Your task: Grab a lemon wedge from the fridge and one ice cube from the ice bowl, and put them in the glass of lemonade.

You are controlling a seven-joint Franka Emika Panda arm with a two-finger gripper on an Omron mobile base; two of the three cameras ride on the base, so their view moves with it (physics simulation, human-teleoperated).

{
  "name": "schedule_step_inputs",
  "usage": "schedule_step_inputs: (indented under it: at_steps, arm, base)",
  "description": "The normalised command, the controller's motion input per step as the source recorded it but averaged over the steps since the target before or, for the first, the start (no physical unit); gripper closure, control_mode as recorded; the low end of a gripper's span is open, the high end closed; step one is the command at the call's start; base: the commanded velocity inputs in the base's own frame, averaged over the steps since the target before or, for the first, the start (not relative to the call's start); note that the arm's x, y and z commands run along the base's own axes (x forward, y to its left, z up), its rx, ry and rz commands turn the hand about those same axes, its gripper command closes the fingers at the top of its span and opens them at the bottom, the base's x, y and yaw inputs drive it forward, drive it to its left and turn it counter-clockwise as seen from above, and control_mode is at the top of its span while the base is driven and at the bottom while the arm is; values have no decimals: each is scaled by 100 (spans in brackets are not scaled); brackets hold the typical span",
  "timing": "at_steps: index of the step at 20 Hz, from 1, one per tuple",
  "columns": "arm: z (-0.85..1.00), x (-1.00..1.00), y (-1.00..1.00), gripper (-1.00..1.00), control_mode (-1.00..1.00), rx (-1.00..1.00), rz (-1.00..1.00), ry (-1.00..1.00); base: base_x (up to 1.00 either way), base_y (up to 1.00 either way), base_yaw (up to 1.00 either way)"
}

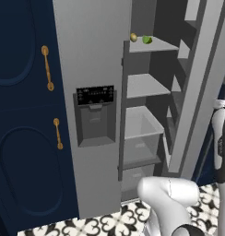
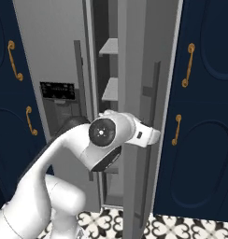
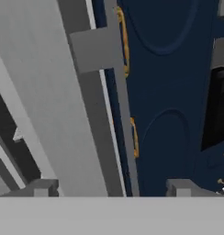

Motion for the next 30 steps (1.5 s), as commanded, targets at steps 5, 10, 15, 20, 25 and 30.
schedule_step_inputs:
  at_steps: [5,10,15,20,25,30]
  arm:
    - [71,-68,98,-100,-100,-24,0,0]
    - [64,-53,100,-100,-100,-34,0,3]
    - [37,2,96,-100,-100,-52,-3,26]
    - [17,31,64,-100,-100,-54,-7,47]
    - [0,49,5,-100,-100,-25,-1,27]
    - [-13,97,-14,-100,-100,-20,0,30]
  base:
    - [0,0,0]
    - [0,0,0]
    - [0,0,0]
    - [0,0,0]
    - [0,0,0]
    - [0,0,0]
